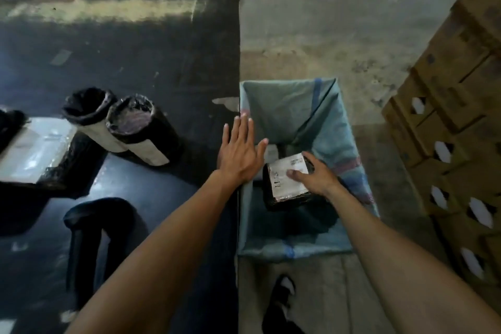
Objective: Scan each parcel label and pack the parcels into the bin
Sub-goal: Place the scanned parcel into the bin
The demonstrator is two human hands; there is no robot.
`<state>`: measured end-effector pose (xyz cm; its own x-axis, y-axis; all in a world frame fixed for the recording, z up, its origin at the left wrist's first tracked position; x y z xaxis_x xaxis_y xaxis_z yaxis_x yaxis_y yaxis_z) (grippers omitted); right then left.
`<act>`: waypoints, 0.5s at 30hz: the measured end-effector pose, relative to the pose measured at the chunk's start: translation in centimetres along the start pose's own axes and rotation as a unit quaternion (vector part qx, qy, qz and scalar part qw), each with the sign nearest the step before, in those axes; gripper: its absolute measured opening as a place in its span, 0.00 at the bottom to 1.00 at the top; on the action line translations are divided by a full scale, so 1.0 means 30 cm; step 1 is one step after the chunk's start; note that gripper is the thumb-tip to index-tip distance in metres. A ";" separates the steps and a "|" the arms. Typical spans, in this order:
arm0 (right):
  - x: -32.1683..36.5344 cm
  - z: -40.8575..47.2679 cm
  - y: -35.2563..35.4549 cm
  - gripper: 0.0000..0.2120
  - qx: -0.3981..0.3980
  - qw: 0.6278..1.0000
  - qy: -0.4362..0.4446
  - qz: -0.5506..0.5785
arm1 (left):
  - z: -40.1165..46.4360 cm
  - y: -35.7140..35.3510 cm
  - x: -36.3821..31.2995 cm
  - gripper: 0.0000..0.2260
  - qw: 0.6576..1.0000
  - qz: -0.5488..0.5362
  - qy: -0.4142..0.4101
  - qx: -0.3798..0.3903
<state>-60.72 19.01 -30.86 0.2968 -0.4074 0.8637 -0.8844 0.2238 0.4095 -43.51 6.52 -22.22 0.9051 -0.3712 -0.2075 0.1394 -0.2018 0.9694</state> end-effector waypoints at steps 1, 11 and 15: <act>-0.041 0.027 -0.038 0.41 0.032 0.999 -0.015 -0.013 | 0.003 -0.002 -0.003 0.32 1.000 0.011 -0.001 -0.011; -0.310 0.105 -0.350 0.34 0.038 0.985 -0.099 0.138 | 0.012 -0.005 -0.010 0.31 0.998 0.045 0.021 -0.033; -0.329 0.123 -0.384 0.35 0.018 0.983 -0.055 0.175 | 0.011 0.001 -0.011 0.31 0.998 0.054 0.021 -0.036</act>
<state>-54.79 17.19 -45.18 -0.0674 -0.4054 0.9117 -0.9382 0.3366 0.0803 -43.93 6.33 -22.16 0.9323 -0.3487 -0.0962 0.0667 -0.0959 0.9932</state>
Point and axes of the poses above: each hand's wrist, its own z-axis towards the middle knuckle, its own y-axis out of the back of the hand, x = y × z, the point moved 7 cm from there along z, towards the middle knuckle, and after that the axes turned 14 degrees about y, right-handed, at the moved point
